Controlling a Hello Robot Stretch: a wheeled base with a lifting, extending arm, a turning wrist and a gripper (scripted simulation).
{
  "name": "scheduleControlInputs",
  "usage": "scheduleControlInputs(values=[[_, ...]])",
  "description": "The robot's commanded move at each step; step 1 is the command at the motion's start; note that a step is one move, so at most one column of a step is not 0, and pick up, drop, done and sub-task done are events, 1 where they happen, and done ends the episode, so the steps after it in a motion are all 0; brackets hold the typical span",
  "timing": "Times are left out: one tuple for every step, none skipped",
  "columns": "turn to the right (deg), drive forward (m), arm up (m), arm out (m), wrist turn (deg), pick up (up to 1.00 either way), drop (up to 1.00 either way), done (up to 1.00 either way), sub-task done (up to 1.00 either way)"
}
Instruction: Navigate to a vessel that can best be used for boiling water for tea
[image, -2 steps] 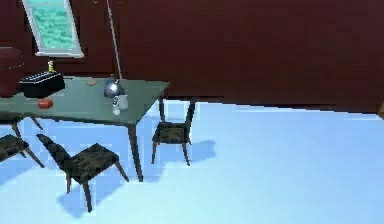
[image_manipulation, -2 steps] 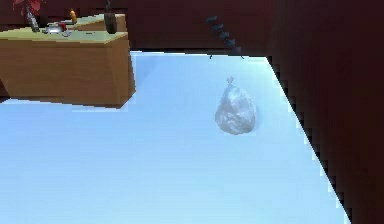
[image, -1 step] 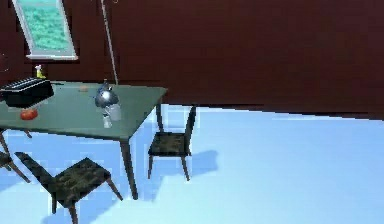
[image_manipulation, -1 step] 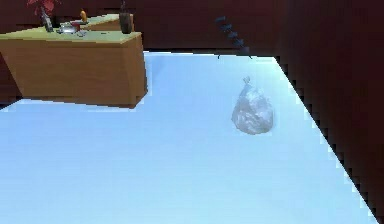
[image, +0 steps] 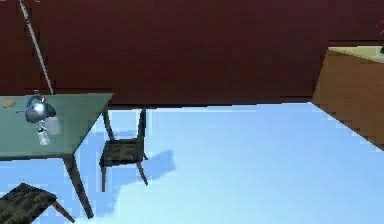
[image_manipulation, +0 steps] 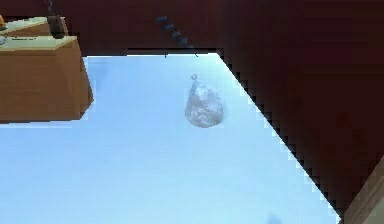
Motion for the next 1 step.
scheduleControlInputs(values=[[0.0,0.90,0.00,0.00,0.0,0.00,0.00,0.00,0.00]])
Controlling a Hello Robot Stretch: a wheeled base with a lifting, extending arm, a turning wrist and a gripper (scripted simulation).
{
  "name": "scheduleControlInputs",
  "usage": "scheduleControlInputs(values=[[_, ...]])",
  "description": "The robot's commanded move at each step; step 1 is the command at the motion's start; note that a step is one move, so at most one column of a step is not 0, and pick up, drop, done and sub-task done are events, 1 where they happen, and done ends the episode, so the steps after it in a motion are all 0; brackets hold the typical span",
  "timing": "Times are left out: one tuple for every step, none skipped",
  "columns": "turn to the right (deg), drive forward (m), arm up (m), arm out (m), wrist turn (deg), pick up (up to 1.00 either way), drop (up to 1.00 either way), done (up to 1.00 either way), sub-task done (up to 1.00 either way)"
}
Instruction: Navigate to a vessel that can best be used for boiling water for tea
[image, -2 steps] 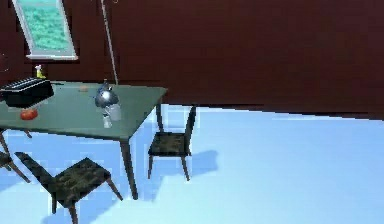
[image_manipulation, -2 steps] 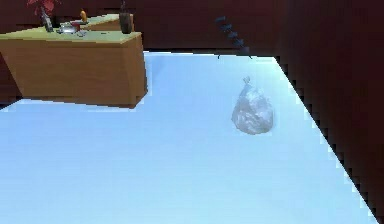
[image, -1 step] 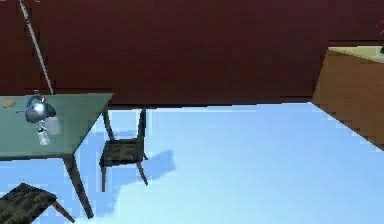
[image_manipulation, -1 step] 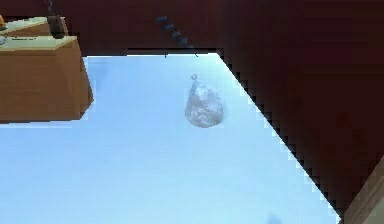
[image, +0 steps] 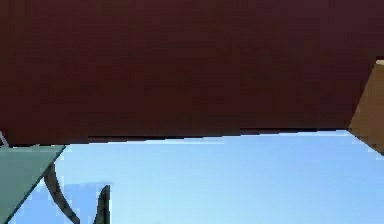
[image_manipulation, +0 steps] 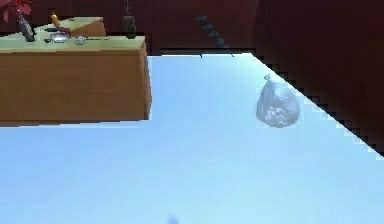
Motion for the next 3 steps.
scheduleControlInputs(values=[[-45.0,0.00,0.00,0.00,0.0,0.00,0.00,0.00,0.00],[-18.0,0.00,0.00,0.00,0.0,0.00,0.00,0.00,0.00],[0.0,0.00,0.00,0.00,0.0,0.00,0.00,1.00,0.00]])
